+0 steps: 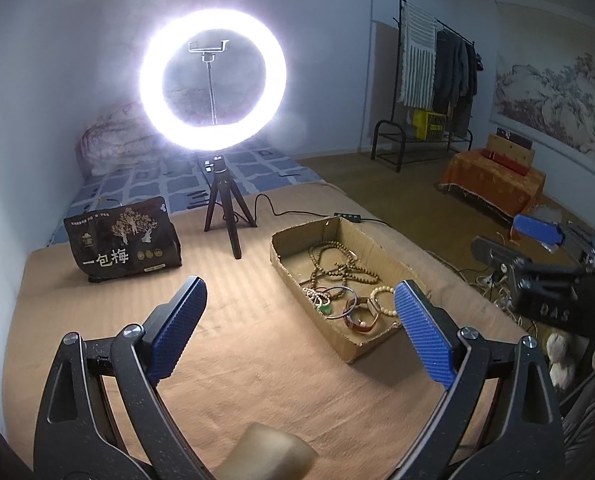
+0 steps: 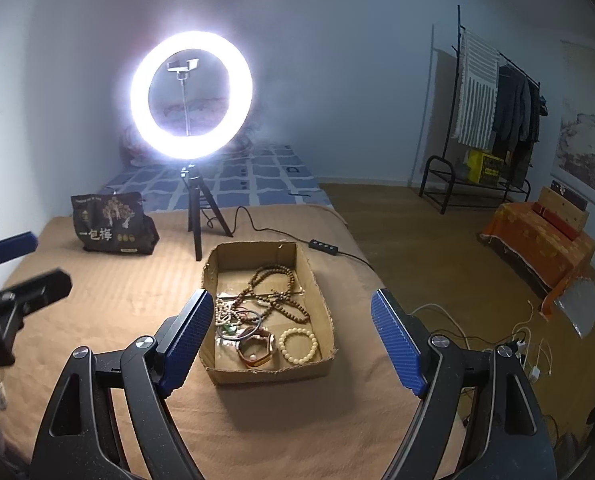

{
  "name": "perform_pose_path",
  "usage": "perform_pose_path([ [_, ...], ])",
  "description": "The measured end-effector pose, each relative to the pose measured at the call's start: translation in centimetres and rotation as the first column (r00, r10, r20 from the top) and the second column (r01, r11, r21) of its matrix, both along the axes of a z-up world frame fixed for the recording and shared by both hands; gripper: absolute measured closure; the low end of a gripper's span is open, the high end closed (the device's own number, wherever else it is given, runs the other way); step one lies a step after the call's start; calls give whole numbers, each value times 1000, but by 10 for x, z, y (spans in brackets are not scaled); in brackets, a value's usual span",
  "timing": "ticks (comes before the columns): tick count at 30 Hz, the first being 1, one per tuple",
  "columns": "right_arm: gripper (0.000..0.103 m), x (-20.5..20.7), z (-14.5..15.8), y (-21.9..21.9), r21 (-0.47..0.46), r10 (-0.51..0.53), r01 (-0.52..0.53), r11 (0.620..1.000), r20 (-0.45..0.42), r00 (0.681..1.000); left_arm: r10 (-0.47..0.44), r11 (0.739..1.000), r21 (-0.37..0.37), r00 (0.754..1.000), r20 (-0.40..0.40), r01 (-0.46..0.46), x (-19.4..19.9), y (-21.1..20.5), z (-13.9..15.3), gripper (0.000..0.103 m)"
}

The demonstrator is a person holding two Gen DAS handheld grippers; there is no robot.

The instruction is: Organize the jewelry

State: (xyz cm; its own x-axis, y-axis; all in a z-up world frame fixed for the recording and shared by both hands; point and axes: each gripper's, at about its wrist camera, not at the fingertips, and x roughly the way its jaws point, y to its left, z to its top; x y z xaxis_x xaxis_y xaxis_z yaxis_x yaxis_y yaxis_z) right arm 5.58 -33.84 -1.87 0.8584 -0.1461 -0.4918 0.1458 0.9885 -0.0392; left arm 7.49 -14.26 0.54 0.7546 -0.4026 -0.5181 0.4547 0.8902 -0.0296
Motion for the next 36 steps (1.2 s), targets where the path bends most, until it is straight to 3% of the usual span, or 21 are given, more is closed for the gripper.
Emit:
perform_pose_path([
  [4, 22, 1, 0, -3, 19, -18, 17, 1000, 5, 1000, -1, 1000, 3, 1000, 10, 1, -4, 0, 0, 0],
  [13, 22, 0, -2, -1, 15, -30, 30, 999, 3, 1000, 34, 999, -8, 999, 10, -34, -5, 6, -2, 0],
  [36, 22, 2, -3, -2, 4, -43, 43, 999, -1, 999, 19, 1000, -4, 1000, -5, -19, -5, 2, -5, 0],
])
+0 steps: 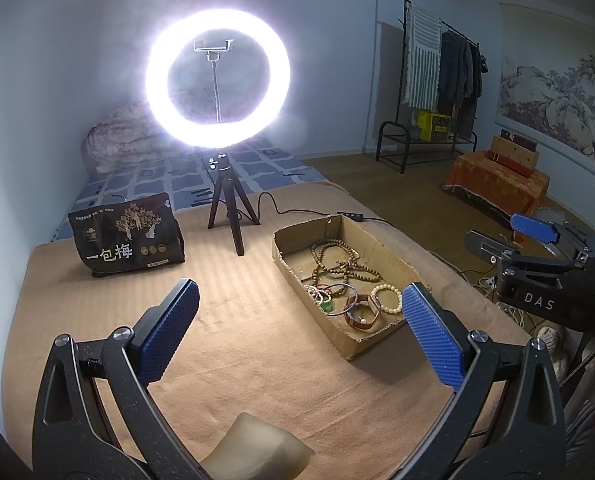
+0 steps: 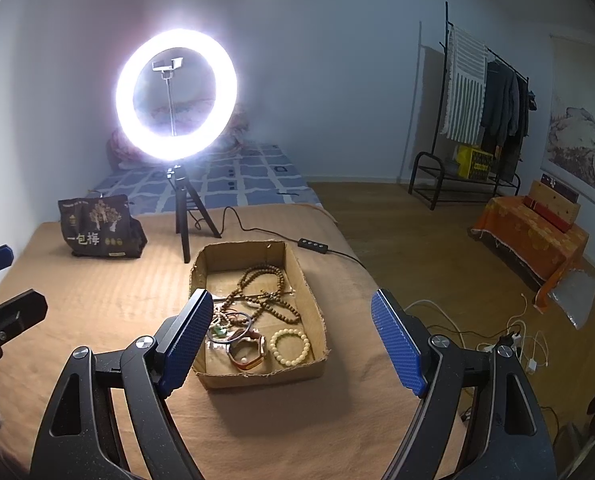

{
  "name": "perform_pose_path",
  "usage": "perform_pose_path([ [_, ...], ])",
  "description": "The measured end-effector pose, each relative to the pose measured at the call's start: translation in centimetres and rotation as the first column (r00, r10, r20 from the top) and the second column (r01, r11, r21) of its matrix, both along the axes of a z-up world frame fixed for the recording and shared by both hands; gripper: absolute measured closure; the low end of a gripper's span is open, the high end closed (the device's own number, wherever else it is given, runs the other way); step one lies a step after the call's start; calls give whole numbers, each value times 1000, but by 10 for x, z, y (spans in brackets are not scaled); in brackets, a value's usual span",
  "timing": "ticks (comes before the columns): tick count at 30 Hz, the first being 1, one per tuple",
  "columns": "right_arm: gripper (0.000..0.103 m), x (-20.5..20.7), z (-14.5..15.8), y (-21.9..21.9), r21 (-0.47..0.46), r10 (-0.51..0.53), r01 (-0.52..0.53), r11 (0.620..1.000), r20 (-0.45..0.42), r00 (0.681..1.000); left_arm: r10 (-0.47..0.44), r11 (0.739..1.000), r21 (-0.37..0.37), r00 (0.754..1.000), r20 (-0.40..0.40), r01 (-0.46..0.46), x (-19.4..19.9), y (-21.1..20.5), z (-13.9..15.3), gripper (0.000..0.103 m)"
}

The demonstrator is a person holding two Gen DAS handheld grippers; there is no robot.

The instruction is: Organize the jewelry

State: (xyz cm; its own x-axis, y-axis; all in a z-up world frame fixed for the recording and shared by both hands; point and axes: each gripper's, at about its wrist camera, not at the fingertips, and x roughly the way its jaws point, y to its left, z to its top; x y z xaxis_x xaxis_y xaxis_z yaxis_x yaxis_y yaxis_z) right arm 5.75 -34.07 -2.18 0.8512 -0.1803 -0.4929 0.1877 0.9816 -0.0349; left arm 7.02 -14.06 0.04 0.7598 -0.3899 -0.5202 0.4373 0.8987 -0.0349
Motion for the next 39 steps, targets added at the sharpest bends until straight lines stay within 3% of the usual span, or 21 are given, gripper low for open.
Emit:
perform_pose_path([
  [39, 22, -1, -5, -2, -15, -7, 6, 1000, -17, 1000, 6, 1000, -5, 1000, -8, -6, 1, -2, 0, 0],
])
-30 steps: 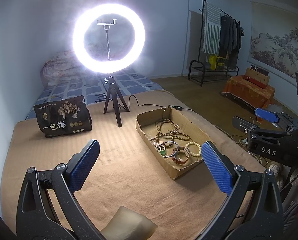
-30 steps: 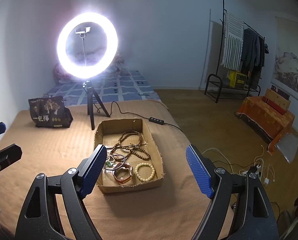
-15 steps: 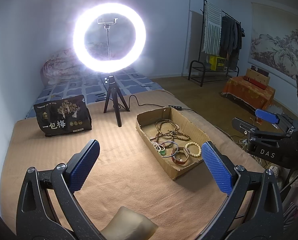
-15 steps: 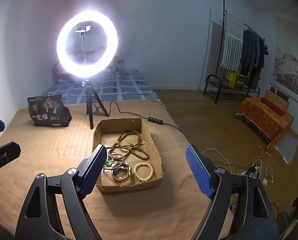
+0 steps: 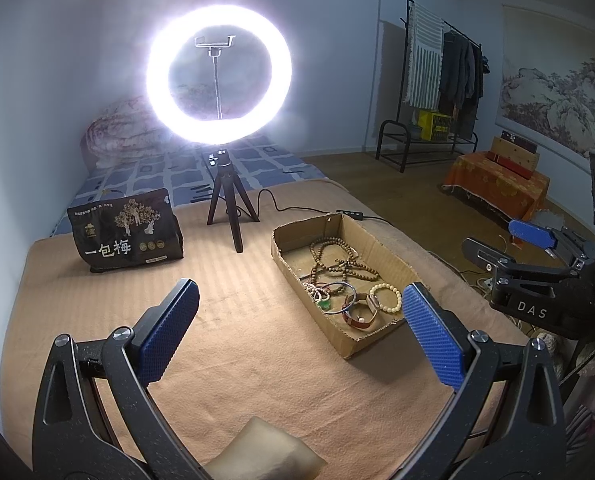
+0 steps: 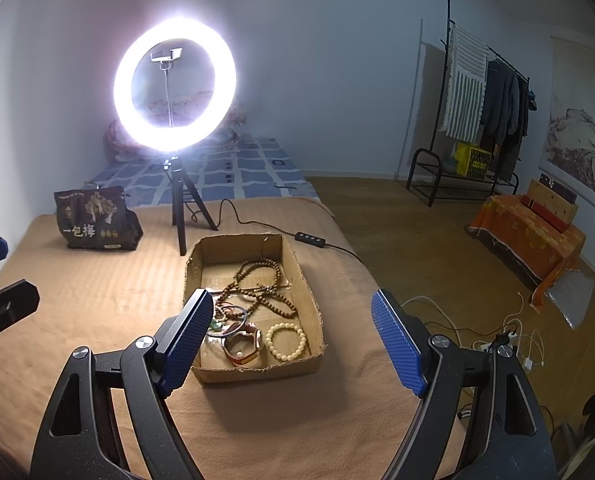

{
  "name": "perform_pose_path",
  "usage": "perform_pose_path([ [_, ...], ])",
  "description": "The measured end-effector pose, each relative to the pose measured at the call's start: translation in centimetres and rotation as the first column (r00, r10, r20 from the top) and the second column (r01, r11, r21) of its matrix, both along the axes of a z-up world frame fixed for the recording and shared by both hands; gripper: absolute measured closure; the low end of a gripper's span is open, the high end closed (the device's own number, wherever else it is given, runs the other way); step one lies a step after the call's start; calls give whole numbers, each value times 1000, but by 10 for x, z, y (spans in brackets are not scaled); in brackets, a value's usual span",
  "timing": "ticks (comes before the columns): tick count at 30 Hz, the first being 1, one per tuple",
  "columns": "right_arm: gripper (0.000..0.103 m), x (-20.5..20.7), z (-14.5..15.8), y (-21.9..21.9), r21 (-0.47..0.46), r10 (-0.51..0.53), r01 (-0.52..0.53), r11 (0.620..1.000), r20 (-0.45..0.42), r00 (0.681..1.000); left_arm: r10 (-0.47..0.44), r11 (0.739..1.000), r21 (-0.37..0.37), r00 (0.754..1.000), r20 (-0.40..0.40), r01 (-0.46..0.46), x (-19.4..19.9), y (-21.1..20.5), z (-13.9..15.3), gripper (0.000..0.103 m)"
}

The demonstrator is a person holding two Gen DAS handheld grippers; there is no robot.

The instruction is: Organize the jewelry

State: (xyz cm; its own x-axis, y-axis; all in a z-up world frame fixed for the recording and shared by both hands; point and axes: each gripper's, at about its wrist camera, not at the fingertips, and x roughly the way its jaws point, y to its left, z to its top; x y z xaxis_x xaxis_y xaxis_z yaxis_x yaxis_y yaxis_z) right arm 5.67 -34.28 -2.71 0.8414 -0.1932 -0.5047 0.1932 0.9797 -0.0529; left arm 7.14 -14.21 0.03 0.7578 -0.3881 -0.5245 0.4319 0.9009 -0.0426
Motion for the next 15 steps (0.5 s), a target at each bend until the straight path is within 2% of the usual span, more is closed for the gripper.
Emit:
perform_pose_path([
  [15, 22, -1, -1, -1, -5, 7, -7, 1000, -6, 1000, 18, 1000, 3, 999, 32, -18, -4, 1, 0, 0],
])
